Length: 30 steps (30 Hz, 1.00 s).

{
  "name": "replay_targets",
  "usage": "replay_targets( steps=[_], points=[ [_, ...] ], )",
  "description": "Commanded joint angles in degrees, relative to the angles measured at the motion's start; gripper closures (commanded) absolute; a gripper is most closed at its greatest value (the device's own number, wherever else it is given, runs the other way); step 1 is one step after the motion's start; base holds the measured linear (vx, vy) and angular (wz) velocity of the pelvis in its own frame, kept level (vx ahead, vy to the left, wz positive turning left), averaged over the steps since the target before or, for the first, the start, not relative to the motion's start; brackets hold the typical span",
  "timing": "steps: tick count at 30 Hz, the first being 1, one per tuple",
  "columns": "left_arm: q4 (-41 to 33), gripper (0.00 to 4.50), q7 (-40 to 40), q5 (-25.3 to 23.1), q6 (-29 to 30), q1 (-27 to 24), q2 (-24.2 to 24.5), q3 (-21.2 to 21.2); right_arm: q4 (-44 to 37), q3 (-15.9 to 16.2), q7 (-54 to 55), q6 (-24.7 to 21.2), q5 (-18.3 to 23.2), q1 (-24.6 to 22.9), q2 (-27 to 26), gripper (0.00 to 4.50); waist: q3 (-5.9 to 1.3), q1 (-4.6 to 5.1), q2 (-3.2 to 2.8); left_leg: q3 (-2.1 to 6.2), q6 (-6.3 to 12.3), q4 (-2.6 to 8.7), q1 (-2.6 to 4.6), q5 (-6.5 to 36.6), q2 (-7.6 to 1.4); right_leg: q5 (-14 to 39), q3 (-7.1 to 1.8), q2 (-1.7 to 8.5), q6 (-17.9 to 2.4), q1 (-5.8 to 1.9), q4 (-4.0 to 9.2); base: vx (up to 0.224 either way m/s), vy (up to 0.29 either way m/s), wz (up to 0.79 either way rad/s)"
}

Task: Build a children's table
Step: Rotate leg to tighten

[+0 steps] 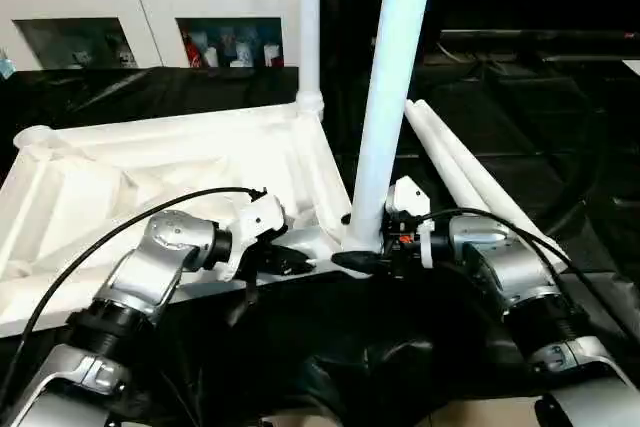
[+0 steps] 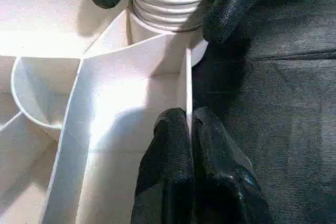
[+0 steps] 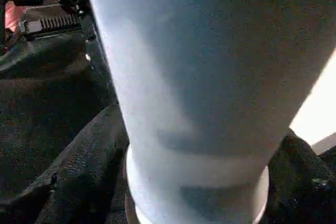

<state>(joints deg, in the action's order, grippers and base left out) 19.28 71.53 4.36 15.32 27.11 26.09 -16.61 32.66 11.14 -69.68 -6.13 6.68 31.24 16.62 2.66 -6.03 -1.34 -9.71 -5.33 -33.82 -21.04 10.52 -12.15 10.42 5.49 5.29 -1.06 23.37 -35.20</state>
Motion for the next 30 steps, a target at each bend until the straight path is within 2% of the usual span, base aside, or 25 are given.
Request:
replay_targets(
  steps=[1,5,9,11,12,14,16,19,22,26,28,30],
  points=[
    [-3.15,4.50,1.62,2.22,-0.38,0.76,-0.79,-0.47,-1.40,1.28,-0.85,-0.67,0.47,-0.43,-0.47,1.35,-3.74,0.10,0.21,-0.18,3.11,3.91,0.35,10.15,-1.11,10.30,-2.90,2.94,-12.61,-3.38,3.84,0.000,0.000,0.00],
    [-2.82,4.50,0.88,1.81,-0.50,0.88,-1.22,-0.16,-2.69,1.37,0.00,-1.95,1.07,-1.44,-1.28,1.65,-3.86,-0.05,0.20,-0.16,3.28,3.84,0.32,9.07,-1.13,8.63,-2.89,2.89,-12.71,-3.41,3.63,0.000,0.000,0.00],
    [-0.39,4.50,-3.17,0.25,-0.46,2.14,-2.96,0.11,-1.30,0.21,4.48,-2.29,0.82,-1.82,-3.66,1.74,-3.72,-0.04,0.25,-0.21,2.97,3.89,0.36,9.41,-1.06,9.48,-2.94,2.92,-12.49,-3.27,3.81,0.000,0.000,0.00],
    [2.53,4.50,-8.32,-0.88,0.36,3.99,-5.59,0.86,1.86,-0.88,12.26,-1.38,-0.98,-1.16,-6.51,1.75,-3.67,0.11,0.26,-0.17,2.02,3.99,0.41,10.08,-0.95,11.57,-2.97,3.00,-11.81,-3.25,4.11,0.000,0.000,0.00],
    [2.53,4.50,-8.32,-0.88,0.36,3.99,-5.59,0.86,1.86,-0.88,12.26,-1.38,-0.98,-1.16,-6.51,1.75,-3.55,0.20,0.26,-0.18,1.67,4.06,0.46,10.54,-0.90,12.58,-2.96,2.99,-11.53,-3.18,4.26,0.000,0.000,0.00],
    [5.02,4.50,-13.11,-1.78,1.18,6.16,-8.52,1.54,6.00,-2.39,21.38,-0.78,-2.43,0.29,-9.82,1.76,-3.64,0.48,0.24,-0.03,0.77,4.15,0.55,11.17,-0.80,14.62,-2.91,3.11,-10.78,-3.25,4.42,0.000,0.000,0.00],
    [6.90,4.50,-16.45,-2.67,1.71,7.88,-10.56,1.68,9.29,-3.80,28.00,-0.89,-2.74,1.84,-12.47,1.76,-3.60,0.98,0.23,-0.02,0.45,4.13,0.49,11.56,-0.69,16.14,-2.90,3.13,-10.07,-3.17,4.65,0.000,0.000,0.00],
    [9.15,4.50,-20.50,-3.86,1.91,9.69,-12.72,1.74,12.52,-5.13,35.51,-0.94,-3.41,3.68,-15.22,1.76,-3.59,1.15,0.18,-0.02,0.33,4.14,0.50,11.59,-0.58,17.07,-2.85,3.07,-9.49,-3.10,4.84,0.000,0.000,0.00],
    [12.04,4.50,-26.14,-4.84,2.23,11.87,-16.11,2.54,16.14,-6.92,43.44,-1.75,-3.72,5.98,-19.34,1.76,-3.68,1.14,0.14,0.03,0.42,4.17,0.43,10.77,-0.68,15.33,-2.84,3.07,-9.75,-3.17,4.72,0.000,0.000,0.00],
    [12.65,4.50,-26.76,-5.11,1.21,12.46,-17.63,2.18,17.94,-6.33,43.98,0.53,-4.77,6.86,-21.48,1.76,-3.82,1.07,0.14,-0.01,0.88,4.09,0.36,10.68,-0.70,13.05,-2.82,3.12,-10.09,-3.27,4.49,0.000,0.000,0.00],
    [11.17,4.50,-24.74,-4.59,0.87,11.51,-16.89,1.81,17.08,-6.84,38.90,0.50,-2.77,6.63,-21.18,1.21,-3.77,1.08,0.13,-0.02,1.45,4.12,0.28,10.50,-0.67,11.86,-2.82,3.00,-10.43,-3.33,4.37,0.000,0.000,0.00],
    [10.88,4.50,-24.34,-4.43,0.85,11.30,-16.61,1.72,16.95,-6.91,38.18,0.51,-2.50,6.65,-21.02,1.04,-3.83,1.07,0.14,-0.06,2.06,4.05,0.30,10.48,-0.71,10.80,-2.87,3.04,-10.90,-3.37,4.28,0.000,0.000,0.00]
  ],
)
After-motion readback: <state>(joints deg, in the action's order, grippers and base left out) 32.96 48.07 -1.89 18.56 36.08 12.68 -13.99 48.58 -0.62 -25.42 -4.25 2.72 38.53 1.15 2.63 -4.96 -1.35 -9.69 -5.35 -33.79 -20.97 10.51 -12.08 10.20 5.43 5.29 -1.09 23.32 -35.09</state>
